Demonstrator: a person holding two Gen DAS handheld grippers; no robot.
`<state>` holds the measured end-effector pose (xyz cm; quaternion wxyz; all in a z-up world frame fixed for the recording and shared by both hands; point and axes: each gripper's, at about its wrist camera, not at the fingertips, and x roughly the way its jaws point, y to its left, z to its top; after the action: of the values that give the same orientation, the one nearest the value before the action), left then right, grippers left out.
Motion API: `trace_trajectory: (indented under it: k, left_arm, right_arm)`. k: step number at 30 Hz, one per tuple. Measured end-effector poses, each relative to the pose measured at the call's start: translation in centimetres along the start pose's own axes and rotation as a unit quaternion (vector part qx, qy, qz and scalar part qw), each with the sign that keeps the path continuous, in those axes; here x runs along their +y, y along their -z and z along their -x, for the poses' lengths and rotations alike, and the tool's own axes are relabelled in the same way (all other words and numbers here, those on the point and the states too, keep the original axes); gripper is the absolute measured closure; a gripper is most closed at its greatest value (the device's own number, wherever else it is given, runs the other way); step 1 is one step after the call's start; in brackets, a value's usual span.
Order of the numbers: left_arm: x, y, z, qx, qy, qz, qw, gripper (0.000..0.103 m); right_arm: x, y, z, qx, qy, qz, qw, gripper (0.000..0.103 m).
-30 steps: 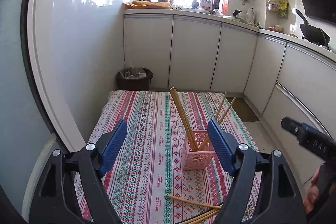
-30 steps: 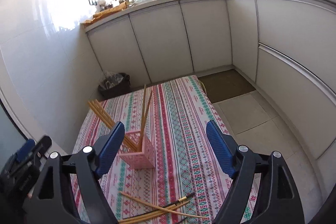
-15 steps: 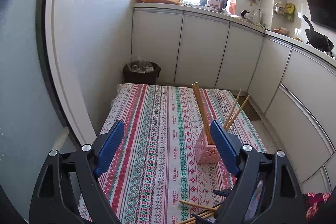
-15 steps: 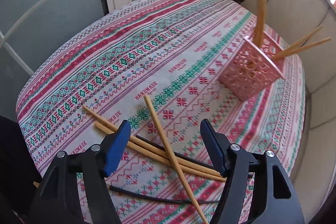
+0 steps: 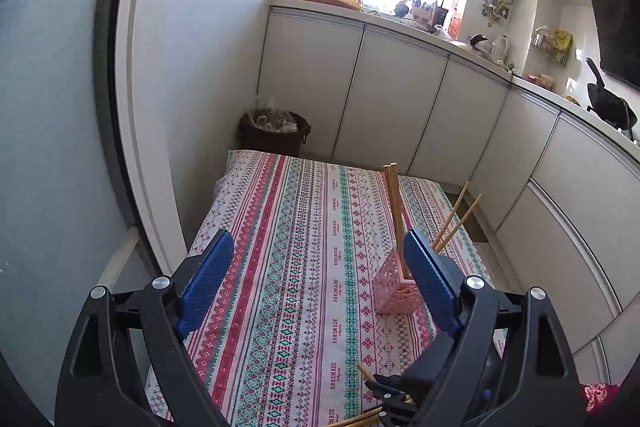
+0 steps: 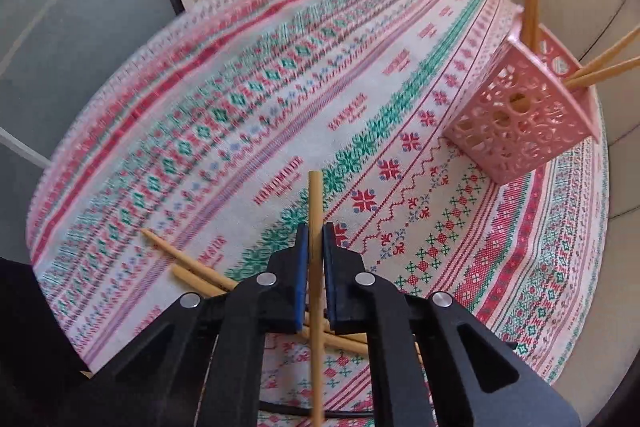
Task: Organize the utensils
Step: 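Lower the right gripper onto the pile and close on a chopstick, then carry the chopstick with the right gripper and release it into the basket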
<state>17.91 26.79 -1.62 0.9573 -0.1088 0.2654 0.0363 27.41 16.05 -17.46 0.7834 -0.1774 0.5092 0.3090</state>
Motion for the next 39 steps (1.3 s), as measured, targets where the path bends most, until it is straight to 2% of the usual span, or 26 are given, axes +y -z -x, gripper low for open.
trace_trajectory:
  k: [2,5,7,10,16,23,25,29,33,36,37,38,39]
  left_arm:
    - [-0.3,0.1,0.1,0.001,0.002,-0.004,1.0000,0.020]
    - [-0.6,0.3,0.1,0.004,0.007,-0.005,1.0000,0.020]
    - [-0.7,0.3,0.3,0.003,0.012,-0.005,0.9999,0.020]
    - [-1.3,0.3,0.4,0.001,0.017,-0.010,0.9998,0.020]
    - [-1.9,0.5,-0.4,0.009,0.022,-0.011,0.9996,0.020]
    - [-1.8,0.6,-1.1,0.017,0.022,-0.007,0.9996,0.020]
    - [-1.7,0.6,-1.3,0.021,0.021,-0.007,0.9995,0.020]
    - [-1.3,0.7,-1.6,0.025,0.017,-0.003,0.9995,0.020]
    - [-0.8,0.6,-2.0,0.029,0.016,0.005,0.9994,0.020]
    - [-0.9,0.6,-2.3,0.034,0.017,0.007,0.9993,0.020]
    - [-1.0,0.6,-2.3,0.034,0.018,0.007,0.9992,0.020]
    - [-1.0,0.6,-2.2,0.034,0.018,0.007,0.9993,0.020]
    - [-1.1,0.6,-2.2,0.032,0.018,0.006,0.9993,0.020]
  right_arm:
    - [-0.4,0.6,3.6,-0.052,0.003,-0.028,0.998,0.096]
    - [-1.6,1.5,9.4,-0.139,0.035,-0.075,0.987,0.096]
    - [-2.4,1.7,12.9,-0.195,0.067,-0.098,0.974,0.096]
    - [-3.1,2.3,17.5,-0.263,0.091,-0.124,0.952,0.096]
    - [-4.4,0.4,22.7,-0.332,0.120,-0.164,0.921,0.096]
    - [-7.5,-3.4,25.7,-0.399,0.136,-0.206,0.883,0.096]
    - [-8.2,-4.3,25.5,-0.411,0.143,-0.216,0.874,0.096]
    - [-9.5,-5.9,23.0,-0.416,0.166,-0.223,0.866,0.096]
    - [-10.2,-6.2,19.5,-0.401,0.169,-0.224,0.872,0.096]
    - [-10.7,-6.3,16.9,-0.374,0.164,-0.225,0.885,0.095]
    - [-10.8,-6.1,16.2,-0.365,0.165,-0.231,0.887,0.092]
    - [-11.0,-6.0,16.0,-0.359,0.168,-0.234,0.887,0.079]
    - [-11.0,-5.7,16.0,-0.359,0.171,-0.239,0.886,0.073]
